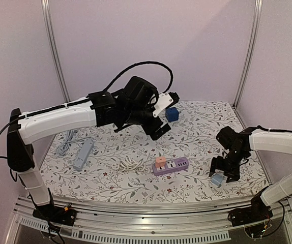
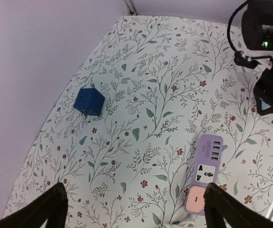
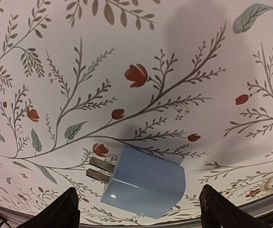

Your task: Insert the plug

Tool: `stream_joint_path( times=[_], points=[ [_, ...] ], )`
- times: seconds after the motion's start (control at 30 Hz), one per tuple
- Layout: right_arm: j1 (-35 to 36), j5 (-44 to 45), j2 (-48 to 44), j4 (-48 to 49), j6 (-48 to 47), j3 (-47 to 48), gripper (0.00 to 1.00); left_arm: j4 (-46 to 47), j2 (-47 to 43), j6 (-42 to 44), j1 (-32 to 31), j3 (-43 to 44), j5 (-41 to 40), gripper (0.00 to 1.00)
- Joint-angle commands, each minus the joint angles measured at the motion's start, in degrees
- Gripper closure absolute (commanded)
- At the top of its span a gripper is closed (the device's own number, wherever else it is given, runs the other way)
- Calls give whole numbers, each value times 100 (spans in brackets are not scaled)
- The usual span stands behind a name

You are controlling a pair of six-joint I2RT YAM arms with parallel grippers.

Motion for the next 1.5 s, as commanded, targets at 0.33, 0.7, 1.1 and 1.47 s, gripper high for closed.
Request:
stream_joint_path(
  times=[0.33, 0.7, 1.1, 1.47],
  points=[
    [-35, -37, 159, 206, 46, -95, 27, 94, -269, 87, -17, -332, 74, 1],
    [-40, 61, 198, 248, -10, -139, 43, 141, -241, 9, -13, -362, 139, 2],
    [-35, 42, 183, 268, -133, -72, 67, 113, -196, 54, -22, -334, 470, 2],
    [-33, -79, -133, 186, -749, 1029, 73, 190, -433, -34, -22, -570, 1146, 1]
  ],
)
